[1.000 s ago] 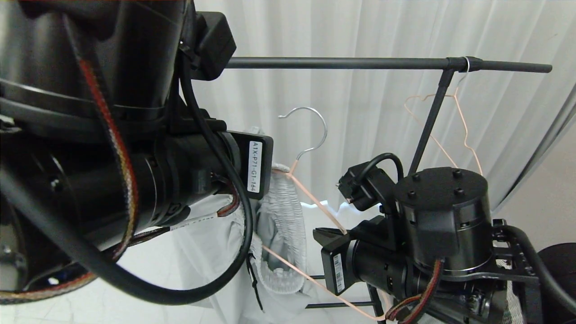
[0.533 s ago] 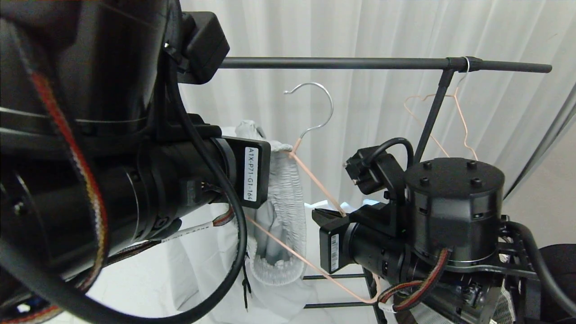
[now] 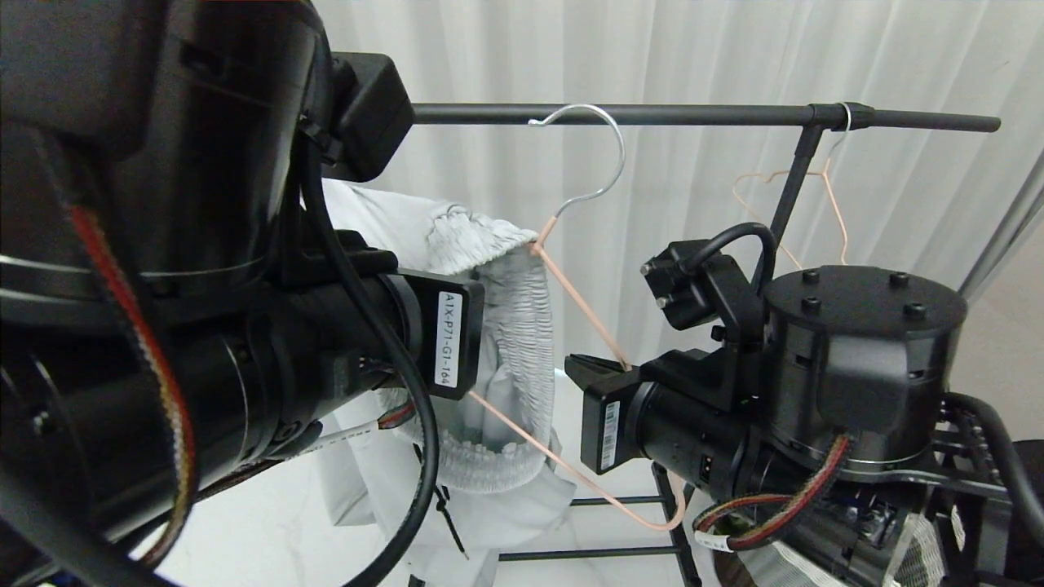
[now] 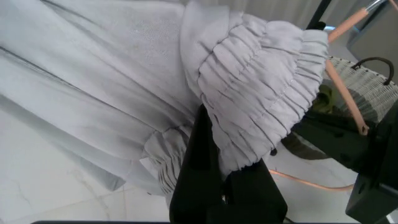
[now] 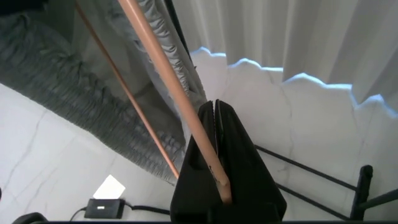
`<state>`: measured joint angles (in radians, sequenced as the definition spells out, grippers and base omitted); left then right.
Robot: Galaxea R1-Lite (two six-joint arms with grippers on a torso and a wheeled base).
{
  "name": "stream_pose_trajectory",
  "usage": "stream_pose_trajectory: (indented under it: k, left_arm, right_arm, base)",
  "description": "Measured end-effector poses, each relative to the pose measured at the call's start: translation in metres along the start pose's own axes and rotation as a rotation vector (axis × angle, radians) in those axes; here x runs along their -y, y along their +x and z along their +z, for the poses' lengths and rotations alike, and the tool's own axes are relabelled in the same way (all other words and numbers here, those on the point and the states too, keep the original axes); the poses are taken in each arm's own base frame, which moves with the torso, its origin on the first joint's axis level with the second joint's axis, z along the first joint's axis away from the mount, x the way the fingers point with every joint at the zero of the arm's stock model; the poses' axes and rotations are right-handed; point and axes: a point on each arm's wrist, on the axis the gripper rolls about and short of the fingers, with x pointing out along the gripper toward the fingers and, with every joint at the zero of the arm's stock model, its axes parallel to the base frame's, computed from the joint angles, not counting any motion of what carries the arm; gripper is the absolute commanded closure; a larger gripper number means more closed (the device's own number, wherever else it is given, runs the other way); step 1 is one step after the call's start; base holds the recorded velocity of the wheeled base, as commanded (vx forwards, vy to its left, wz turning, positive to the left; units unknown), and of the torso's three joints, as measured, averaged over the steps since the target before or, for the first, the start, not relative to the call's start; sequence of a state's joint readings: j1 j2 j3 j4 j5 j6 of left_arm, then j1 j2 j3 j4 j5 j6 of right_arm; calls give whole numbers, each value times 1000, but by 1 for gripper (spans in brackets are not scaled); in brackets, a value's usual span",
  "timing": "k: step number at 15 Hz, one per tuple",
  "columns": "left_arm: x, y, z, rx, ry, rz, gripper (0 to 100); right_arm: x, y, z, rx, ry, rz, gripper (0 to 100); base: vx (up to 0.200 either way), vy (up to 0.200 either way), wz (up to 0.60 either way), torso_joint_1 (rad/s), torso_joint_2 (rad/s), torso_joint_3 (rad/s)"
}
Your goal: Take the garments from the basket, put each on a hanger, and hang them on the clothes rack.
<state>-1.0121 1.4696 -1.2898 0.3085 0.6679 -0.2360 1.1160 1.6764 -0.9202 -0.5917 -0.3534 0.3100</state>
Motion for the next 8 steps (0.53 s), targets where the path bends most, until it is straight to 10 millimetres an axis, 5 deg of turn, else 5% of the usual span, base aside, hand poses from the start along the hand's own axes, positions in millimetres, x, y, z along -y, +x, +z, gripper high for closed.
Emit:
stream_pose_trajectory:
  k: [1,2,8]
  left_arm:
    - [0,0,-1,-3,3,0,100]
    - [1,1,-3,-9,8,0,0]
    - [4,1,-9,-25,28,-12,0]
  right_arm:
    - [0,-1,2,5,1,2,100]
    - [0,-3,3,10,1,4,100]
    - [-3,-7,12,68,12,27,100]
  base:
    - [0,0,0,0,0,0]
    - [0,0,0,0,0,0]
    - [0,0,0,0,0,0]
